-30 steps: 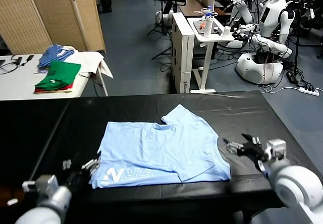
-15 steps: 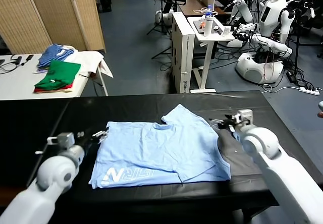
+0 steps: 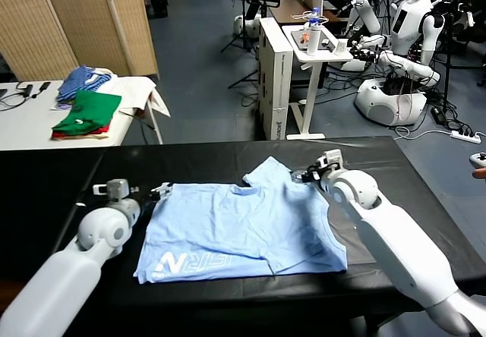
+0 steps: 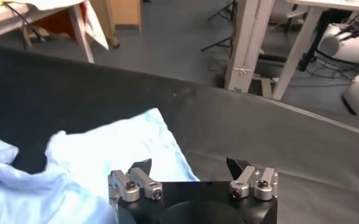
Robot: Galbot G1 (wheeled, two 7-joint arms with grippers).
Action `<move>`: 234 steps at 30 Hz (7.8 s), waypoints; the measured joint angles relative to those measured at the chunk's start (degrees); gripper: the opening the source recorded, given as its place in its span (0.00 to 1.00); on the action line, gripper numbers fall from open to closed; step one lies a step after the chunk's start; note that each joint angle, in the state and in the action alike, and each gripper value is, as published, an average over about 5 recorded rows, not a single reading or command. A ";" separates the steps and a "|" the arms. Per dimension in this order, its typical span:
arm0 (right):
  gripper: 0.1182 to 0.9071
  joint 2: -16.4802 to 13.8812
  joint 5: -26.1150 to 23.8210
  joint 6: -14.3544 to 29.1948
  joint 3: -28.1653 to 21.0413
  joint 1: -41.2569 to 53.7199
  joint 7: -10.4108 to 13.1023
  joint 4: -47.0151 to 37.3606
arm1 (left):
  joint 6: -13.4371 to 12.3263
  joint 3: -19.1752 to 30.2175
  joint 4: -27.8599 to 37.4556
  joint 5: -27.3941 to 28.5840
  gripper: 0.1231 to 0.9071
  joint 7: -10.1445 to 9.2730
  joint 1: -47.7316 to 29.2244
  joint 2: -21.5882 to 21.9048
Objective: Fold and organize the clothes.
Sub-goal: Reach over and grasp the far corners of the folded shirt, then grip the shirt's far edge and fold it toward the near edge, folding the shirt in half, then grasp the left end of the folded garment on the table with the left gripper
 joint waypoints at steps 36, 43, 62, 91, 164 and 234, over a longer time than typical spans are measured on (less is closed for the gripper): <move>0.03 1.62 -0.38 9.47 2.35 -1.54 -1.85 -3.47 | -1.51 0.26 3.53 1.11 0.04 1.83 -1.09 -1.91; 0.03 -0.37 0.08 9.67 5.42 -4.26 -1.54 1.32 | -2.44 -1.29 1.49 2.17 0.03 1.81 0.25 -1.27; 0.03 -10.54 7.71 4.31 15.93 -18.63 2.36 21.76 | -3.68 -11.38 -12.58 5.89 0.03 1.41 14.81 0.15; 0.03 -19.10 8.36 -1.83 22.55 -39.64 3.77 37.94 | -3.40 -18.78 -25.39 15.42 0.03 1.24 35.75 -5.80; 0.03 0.80 -4.73 8.05 23.25 -29.65 6.64 20.38 | -5.12 -15.80 -14.03 15.08 0.03 1.92 25.24 -9.45; 1.00 -4.83 -1.25 7.20 32.17 -42.56 1.13 39.44 | -5.94 -18.96 -19.20 19.30 0.06 2.97 34.56 -18.85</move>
